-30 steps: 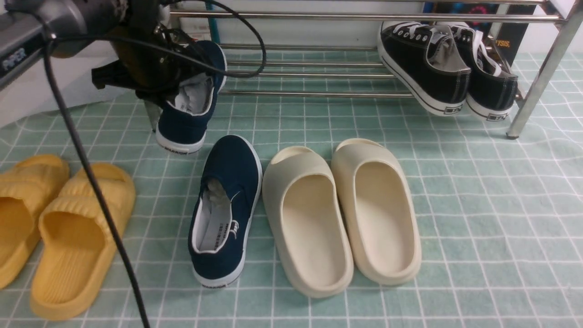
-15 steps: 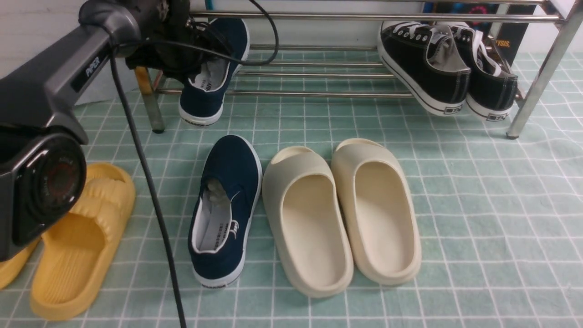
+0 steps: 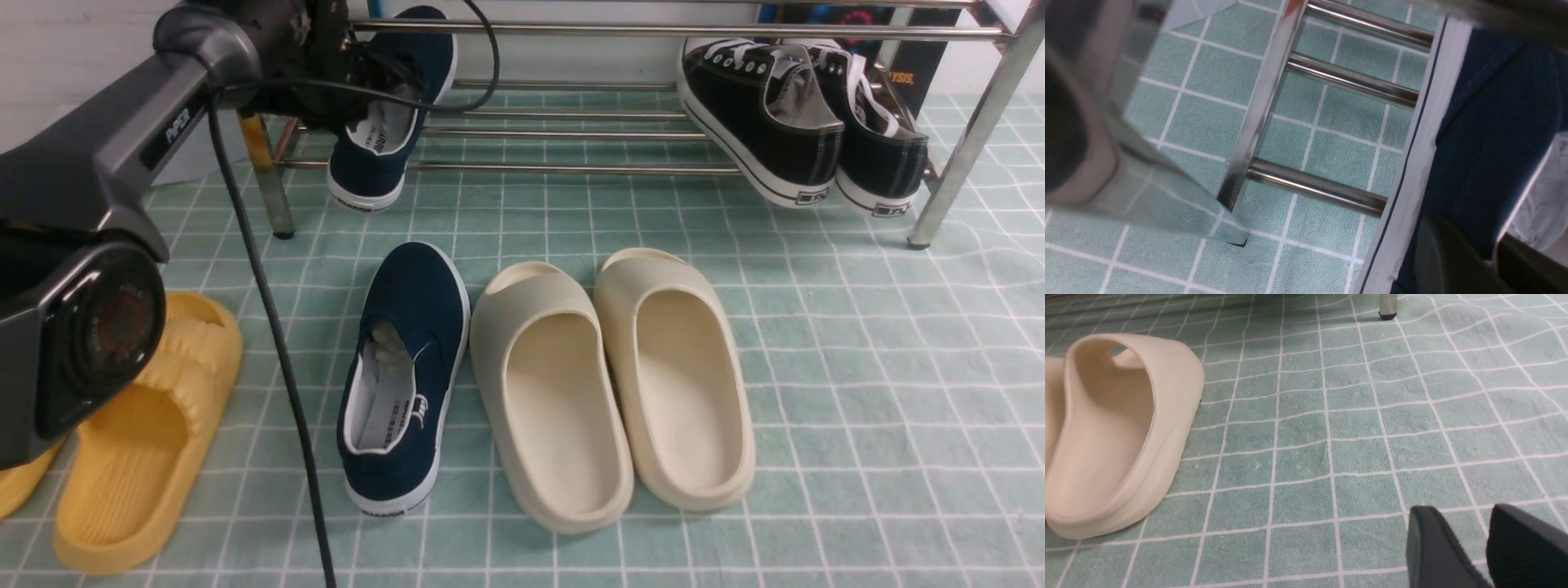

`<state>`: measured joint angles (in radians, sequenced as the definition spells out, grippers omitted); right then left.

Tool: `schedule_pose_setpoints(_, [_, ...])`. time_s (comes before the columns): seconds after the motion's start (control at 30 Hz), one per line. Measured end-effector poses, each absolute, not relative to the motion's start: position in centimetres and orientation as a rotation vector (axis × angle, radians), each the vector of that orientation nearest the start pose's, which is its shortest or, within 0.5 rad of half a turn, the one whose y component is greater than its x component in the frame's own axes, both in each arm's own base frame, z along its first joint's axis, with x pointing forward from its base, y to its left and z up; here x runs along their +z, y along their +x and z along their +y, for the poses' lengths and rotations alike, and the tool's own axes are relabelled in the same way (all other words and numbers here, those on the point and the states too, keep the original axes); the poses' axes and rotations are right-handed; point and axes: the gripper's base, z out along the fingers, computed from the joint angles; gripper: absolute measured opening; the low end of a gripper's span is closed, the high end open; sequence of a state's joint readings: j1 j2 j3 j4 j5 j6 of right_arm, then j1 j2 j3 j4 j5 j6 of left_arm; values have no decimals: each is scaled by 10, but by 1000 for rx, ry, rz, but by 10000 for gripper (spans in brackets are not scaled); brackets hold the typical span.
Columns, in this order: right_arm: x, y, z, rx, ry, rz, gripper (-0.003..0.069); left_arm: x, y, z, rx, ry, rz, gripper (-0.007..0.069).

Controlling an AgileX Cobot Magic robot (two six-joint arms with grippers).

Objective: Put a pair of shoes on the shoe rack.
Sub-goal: Use the left arm to put a shoe into the shoe rack

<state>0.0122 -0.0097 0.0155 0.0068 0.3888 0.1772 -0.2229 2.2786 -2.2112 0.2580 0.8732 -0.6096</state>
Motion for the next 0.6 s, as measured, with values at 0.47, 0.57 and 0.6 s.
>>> schedule_pose_setpoints(0.47, [174,52,1,137,159,1874,238,296,502,-96,-84,-366,2369,404])
schedule_pose_setpoints(0.57, [174,52,1,137,159,1874,238,327,481,-93,-64,-307,2414,417])
schedule_pose_setpoints(0.6, [174,52,1,137,159,1874,238,337,473,-91,-55,-282,2428,417])
